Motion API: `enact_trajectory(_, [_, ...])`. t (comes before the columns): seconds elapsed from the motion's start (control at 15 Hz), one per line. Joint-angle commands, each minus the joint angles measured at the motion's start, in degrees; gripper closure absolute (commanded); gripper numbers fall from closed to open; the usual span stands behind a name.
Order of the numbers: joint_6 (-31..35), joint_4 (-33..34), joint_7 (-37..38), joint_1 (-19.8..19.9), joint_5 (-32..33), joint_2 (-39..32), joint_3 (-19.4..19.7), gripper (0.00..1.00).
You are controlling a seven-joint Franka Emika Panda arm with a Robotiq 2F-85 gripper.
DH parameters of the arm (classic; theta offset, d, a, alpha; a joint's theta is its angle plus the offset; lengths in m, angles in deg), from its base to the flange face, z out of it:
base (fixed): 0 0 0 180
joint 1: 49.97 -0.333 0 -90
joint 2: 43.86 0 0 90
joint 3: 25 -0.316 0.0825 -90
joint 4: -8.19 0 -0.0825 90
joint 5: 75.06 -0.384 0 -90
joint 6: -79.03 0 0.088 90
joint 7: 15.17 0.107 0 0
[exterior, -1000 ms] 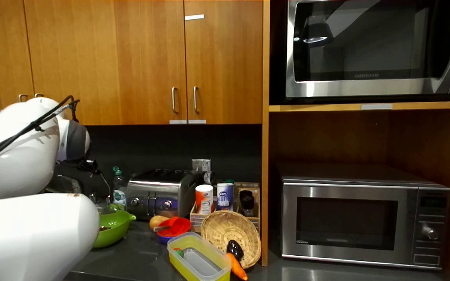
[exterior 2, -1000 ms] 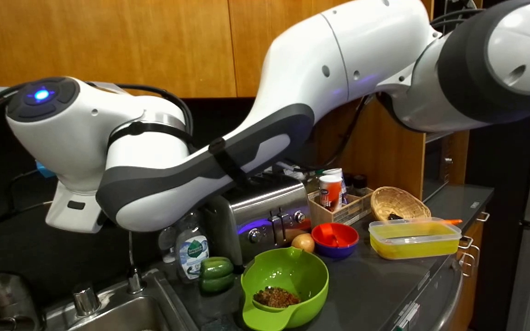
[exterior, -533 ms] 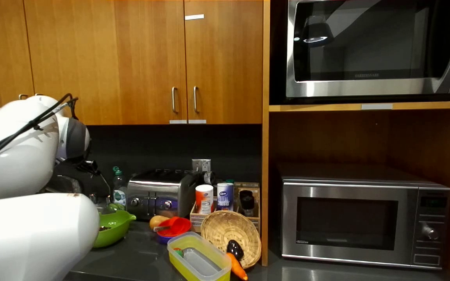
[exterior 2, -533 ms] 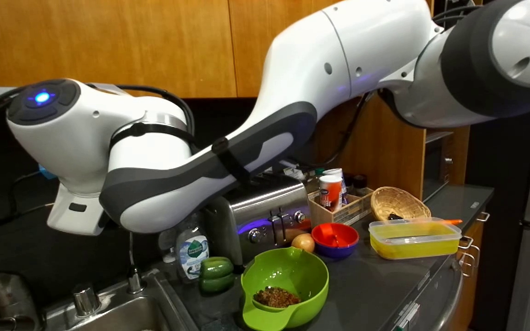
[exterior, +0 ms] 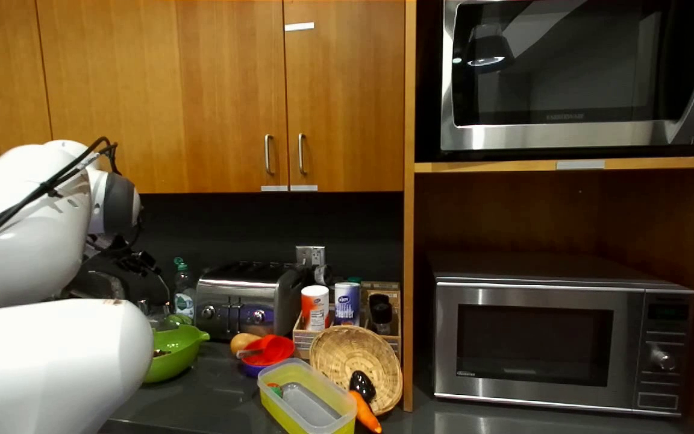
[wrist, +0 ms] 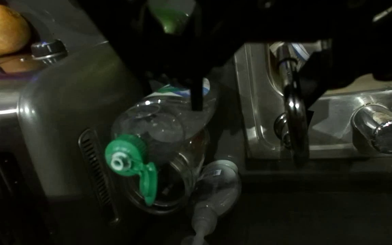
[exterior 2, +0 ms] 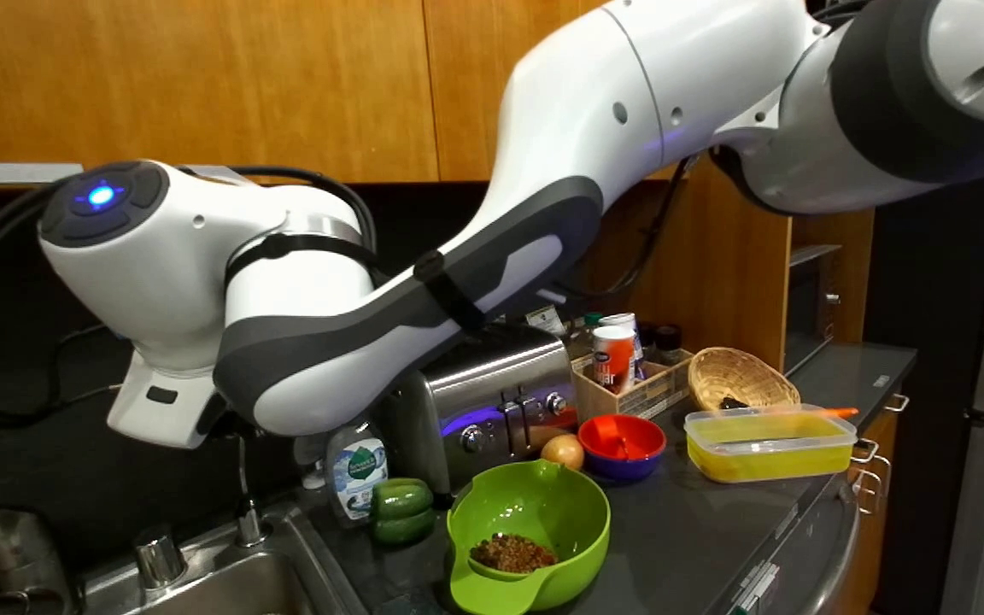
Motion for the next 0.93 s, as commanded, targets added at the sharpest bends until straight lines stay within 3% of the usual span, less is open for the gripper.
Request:
enact_trajectory(0.0, [2.1,-10.8,6.4,1.1,-1.3,6.4,-1.2,0.02])
enact_trajectory(0.33, [6.5,-24.1,18.4,0.3,-4.5,14.2,-5.0,0.0])
enact_trajectory(0.87, [1.8,-41.6,39.7,-2.1,-3.4,27.8,-9.6,0.0])
